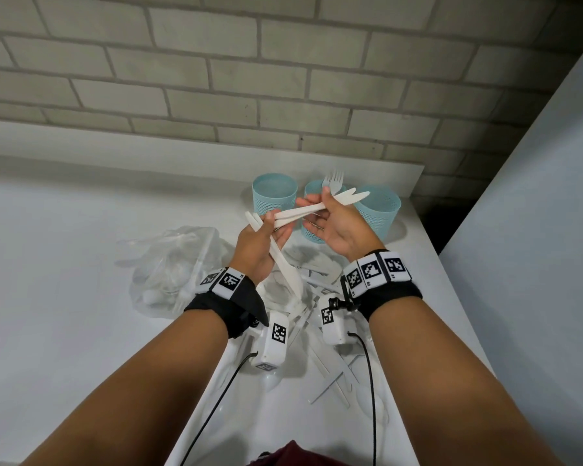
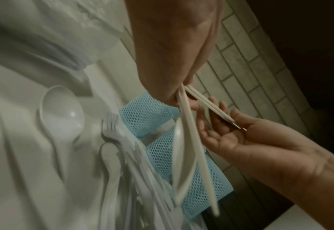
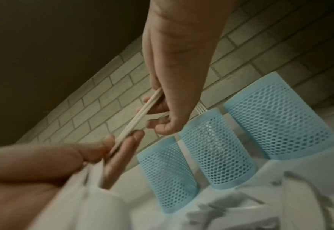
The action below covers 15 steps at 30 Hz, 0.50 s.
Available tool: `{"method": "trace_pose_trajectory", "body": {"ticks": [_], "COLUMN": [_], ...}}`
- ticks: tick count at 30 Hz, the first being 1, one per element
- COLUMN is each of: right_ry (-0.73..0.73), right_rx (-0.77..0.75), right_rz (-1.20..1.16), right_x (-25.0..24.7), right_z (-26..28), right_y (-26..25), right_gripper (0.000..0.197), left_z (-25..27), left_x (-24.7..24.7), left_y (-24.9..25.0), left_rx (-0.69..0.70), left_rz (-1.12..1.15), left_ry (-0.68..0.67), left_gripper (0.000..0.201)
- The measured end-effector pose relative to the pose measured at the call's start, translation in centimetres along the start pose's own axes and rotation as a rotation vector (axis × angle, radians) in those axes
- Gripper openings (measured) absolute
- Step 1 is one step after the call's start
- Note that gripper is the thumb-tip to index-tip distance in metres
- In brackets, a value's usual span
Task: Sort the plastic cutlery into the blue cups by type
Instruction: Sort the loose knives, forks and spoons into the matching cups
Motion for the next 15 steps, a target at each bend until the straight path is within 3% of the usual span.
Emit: {"method": "trace_pose_trajectory", "body": {"ticks": [3,5,9,13,15], "right_ry": [0.065,0.107,0.08,-0.032,-0.122], "right_rx": [-0.042,-0.056,0.112,0.368,0.47], "right_rz": [-0.21,-0.21,0.153,0.52,0.577], "right_x": [-0.1,-0.6,-1.4,-2.1,-1.9], "right_z": [0.2,0.4,0.3,1.0,1.9], "right_y": [-1.1,-1.5,0.5,4.0,5.1], "right_gripper": [0.039,0.041,0.032,0.066,0.053], "left_z": [0.0,-0.2,-0.4,-0.2,-0.2], "left_x": [-0.8,-1.5,-2.4,-2.4,-2.4], "left_y": [0.8,1.3,2.4,3.5,3.8], "left_rx": [0.032,0.038,0.07,0.118,0.133], "left_rz": [0.01,0.081,0.188,0.271,0.305], "left_ry": [0.057,0.082,0.134,0.152,0.16], "left_gripper": [0.032,0.034,0.036,0.039,0.04]}}
Point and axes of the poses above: each hand's wrist, its own z-axis away from the middle knuckle, its own x-axis out of the palm, y = z × x, the point moved 9 cm from there along -z, towards the middle knuckle, and after that the axes turned 12 degrees about -z, right-handed, at the moved point
